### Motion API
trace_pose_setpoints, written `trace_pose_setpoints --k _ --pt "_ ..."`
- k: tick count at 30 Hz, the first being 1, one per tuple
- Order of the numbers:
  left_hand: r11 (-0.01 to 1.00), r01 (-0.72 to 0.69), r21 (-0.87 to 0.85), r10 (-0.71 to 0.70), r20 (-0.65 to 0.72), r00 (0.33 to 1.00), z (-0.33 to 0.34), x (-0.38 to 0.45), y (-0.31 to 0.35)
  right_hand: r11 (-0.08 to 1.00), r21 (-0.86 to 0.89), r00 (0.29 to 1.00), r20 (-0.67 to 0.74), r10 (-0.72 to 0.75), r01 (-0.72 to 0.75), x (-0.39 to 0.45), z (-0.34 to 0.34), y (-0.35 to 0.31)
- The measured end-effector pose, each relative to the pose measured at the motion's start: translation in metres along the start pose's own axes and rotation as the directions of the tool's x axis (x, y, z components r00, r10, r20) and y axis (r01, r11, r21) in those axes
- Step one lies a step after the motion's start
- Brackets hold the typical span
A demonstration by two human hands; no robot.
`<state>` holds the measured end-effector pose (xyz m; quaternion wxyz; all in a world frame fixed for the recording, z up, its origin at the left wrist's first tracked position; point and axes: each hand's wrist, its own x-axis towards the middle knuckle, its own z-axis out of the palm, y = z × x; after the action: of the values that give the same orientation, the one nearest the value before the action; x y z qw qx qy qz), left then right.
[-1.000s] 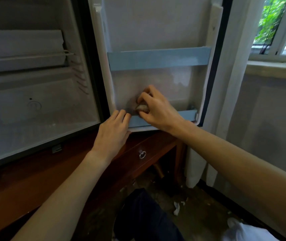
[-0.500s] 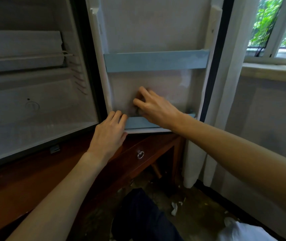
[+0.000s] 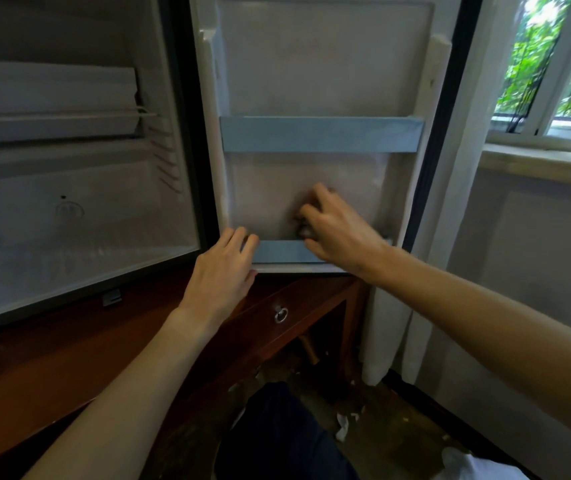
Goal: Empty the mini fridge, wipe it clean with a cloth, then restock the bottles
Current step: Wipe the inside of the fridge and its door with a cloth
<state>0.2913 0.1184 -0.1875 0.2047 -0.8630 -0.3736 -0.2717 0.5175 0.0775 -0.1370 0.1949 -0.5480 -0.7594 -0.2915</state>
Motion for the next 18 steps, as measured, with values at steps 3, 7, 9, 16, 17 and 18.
trace_pose_setpoints --k 3,7,9,16,17,18 --pt "1.0 0.006 0.011 -0.006 0.007 1.0 0.001 0.001 0.0 0.995 0.059 0.997 -0.012 -0.077 0.077 0.037 0.02 -0.043" --pt "1.0 -0.001 0.009 0.0 0.02 1.0 -0.001 0.001 0.0 0.992 0.046 0.993 -0.007 -0.121 0.121 0.048 0.02 -0.053" --pt "1.0 -0.008 0.022 0.008 0.014 1.0 -0.001 0.001 0.0 0.99 0.024 0.99 -0.005 -0.138 0.138 0.041 0.017 -0.041" --pt "0.999 -0.016 0.036 0.016 0.003 1.0 0.001 0.0 0.001 0.995 -0.088 0.998 0.042 0.054 -0.05 -0.028 -0.018 0.032" --pt "0.999 -0.011 0.032 0.011 0.0 1.0 0.003 0.001 0.001 0.989 -0.11 0.994 0.039 0.098 -0.094 -0.039 -0.024 0.042" --pt "1.0 -0.004 0.027 0.004 0.001 1.0 0.003 0.001 0.001 0.983 -0.138 0.991 0.039 0.128 -0.121 -0.046 -0.03 0.047"
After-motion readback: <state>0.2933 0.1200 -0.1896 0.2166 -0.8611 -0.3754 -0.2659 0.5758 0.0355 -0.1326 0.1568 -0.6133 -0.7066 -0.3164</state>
